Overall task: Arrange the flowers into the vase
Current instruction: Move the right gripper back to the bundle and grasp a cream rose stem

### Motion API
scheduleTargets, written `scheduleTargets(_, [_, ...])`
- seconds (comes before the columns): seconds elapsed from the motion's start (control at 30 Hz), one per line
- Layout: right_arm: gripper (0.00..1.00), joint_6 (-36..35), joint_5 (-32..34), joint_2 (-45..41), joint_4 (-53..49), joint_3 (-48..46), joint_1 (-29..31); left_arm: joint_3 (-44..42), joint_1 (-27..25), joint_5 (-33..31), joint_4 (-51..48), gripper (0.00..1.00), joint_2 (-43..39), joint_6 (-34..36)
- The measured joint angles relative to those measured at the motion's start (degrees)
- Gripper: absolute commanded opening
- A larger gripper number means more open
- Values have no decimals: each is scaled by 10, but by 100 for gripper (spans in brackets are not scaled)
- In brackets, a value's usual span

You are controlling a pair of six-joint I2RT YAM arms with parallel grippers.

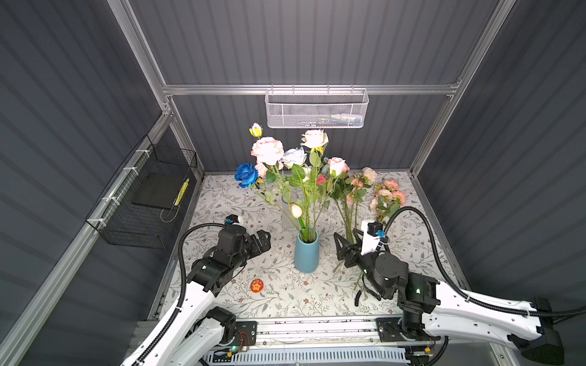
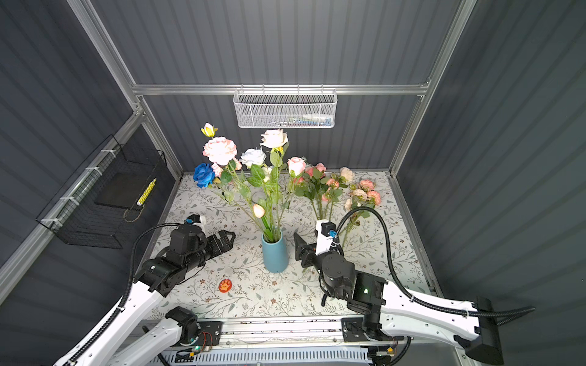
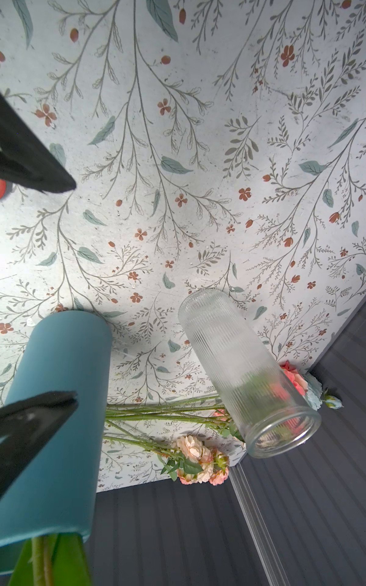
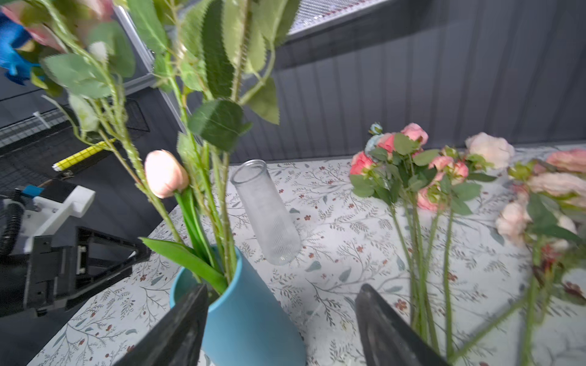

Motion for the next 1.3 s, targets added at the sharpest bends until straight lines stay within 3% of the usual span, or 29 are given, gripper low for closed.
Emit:
scheduleTargets(0.13, [63, 82, -9, -9, -87, -7, -57, 0, 0, 2, 0, 100, 9, 0])
scheduleTargets(0.33, [52, 189, -94, 16, -200, -7, -229, 0, 0, 2, 3, 100, 12, 0])
scheduleTargets(0.5, [49, 208, -190, 111, -245, 0, -373, 0, 0, 2, 4, 100, 12, 0])
scheduleTargets(0.67, [46, 200, -259, 227, -246, 19, -475, 0, 0, 2, 4, 100, 12, 0])
scheduleTargets(0.9, [43, 182, -305, 369, -235, 92, -537, 0, 0, 2, 4, 100, 5, 0])
scheduleTargets(1.3, [35, 167, -326, 485, -241, 160, -549, 0, 0, -1, 1, 100, -6, 0])
